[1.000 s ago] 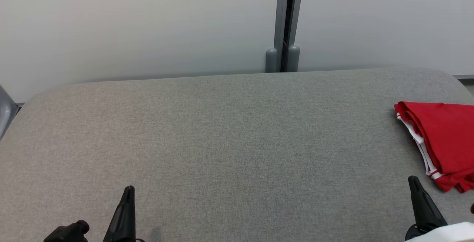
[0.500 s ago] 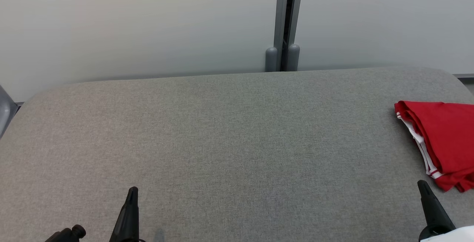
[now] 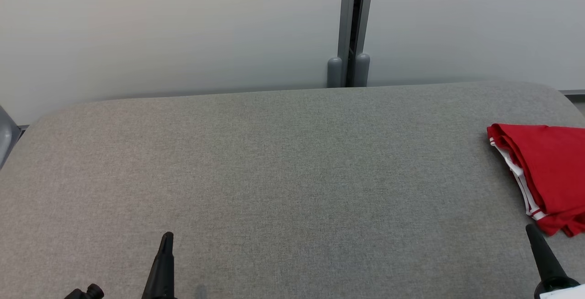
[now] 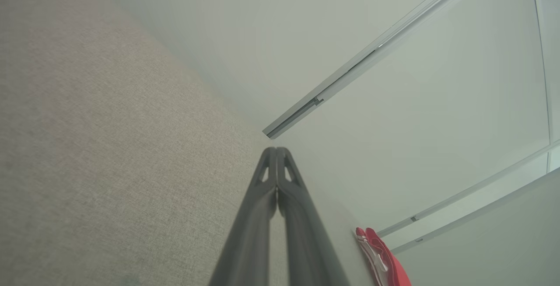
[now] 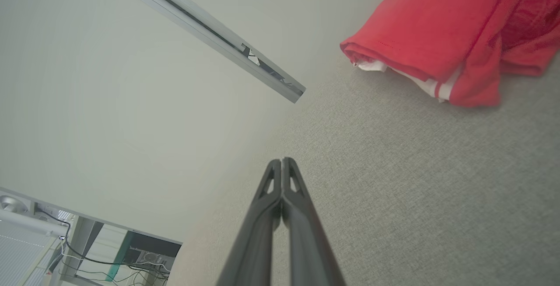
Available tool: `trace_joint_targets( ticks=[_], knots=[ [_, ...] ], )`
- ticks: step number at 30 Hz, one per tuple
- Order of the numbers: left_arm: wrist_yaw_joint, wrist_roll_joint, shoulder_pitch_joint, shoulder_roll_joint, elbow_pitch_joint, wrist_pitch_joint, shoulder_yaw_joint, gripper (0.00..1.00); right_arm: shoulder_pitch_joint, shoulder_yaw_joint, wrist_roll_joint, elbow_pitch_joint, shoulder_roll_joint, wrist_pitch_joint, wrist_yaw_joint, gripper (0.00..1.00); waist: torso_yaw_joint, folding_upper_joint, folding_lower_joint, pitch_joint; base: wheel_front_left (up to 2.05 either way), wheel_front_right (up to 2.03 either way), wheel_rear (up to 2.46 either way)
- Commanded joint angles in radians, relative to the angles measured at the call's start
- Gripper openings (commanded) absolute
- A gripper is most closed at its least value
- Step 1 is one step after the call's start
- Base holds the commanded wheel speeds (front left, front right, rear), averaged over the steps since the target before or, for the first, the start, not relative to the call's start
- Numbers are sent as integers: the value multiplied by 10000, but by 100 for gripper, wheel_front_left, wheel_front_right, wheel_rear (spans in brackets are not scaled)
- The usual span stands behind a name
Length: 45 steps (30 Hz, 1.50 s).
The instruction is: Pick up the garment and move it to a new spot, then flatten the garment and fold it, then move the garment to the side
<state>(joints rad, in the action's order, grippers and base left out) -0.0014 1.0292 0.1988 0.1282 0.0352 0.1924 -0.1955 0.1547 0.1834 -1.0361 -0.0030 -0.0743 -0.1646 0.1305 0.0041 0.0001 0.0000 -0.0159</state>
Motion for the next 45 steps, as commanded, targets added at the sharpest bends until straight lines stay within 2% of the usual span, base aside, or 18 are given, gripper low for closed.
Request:
trace_joint_targets(
  ticks=[1,45],
  knots=[
    [-121,322,37,11,184,-18,34,0,24,128,-393,-132,-50,-139,3,0,-1,-1,0,5,0,0,0],
    [-944,3833,444,-493,709,-39,23,0,129,1495,-4494,-56,161,-1832,3,0,-24,-1,0,116,0,0,0]
  ],
)
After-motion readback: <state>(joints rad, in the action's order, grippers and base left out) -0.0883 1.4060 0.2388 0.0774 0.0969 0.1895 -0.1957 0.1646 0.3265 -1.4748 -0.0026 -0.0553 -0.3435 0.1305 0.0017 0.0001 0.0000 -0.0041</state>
